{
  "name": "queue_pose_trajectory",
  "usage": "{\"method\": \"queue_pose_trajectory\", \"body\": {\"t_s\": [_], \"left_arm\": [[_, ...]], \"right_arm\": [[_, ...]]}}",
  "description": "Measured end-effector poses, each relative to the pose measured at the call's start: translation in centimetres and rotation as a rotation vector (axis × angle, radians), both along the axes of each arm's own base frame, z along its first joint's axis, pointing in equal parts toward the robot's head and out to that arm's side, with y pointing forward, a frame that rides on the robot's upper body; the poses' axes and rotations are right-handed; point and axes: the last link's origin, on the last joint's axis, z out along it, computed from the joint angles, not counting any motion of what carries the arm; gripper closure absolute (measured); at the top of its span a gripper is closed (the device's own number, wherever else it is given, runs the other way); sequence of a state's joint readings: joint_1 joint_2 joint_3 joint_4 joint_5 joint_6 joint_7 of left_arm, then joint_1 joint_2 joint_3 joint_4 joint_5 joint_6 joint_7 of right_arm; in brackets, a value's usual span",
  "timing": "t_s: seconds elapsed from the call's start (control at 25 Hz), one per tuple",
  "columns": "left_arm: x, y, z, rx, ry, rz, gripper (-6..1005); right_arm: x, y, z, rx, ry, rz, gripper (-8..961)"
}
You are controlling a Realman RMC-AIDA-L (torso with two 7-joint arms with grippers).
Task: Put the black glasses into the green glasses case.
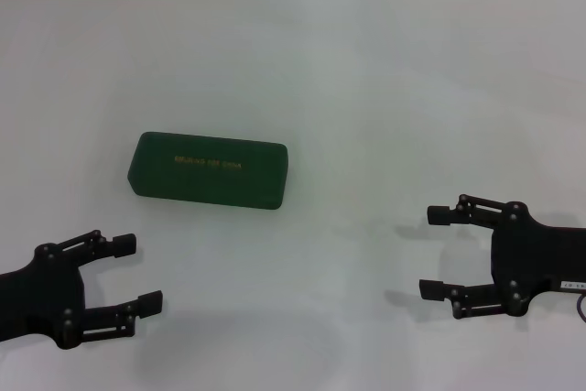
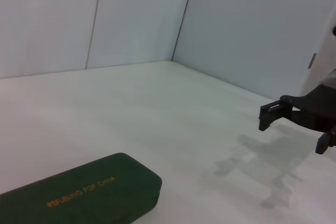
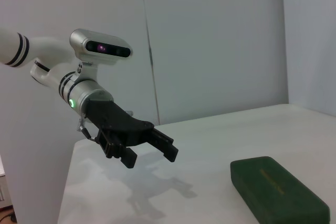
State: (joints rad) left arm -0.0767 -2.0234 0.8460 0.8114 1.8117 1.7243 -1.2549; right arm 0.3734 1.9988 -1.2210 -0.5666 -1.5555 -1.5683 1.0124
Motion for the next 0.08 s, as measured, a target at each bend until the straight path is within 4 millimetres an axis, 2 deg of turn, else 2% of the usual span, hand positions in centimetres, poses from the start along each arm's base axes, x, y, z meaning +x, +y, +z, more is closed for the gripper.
{"method": "queue_pose_trajectory", "body": {"t_s": [0.08], "left_arm": [[0.00,0.00,-0.01,0.000,0.000,0.000,112]], "right_arm": [[-0.02,0.00,0.00,-0.001,0.001,0.001,67]]}}
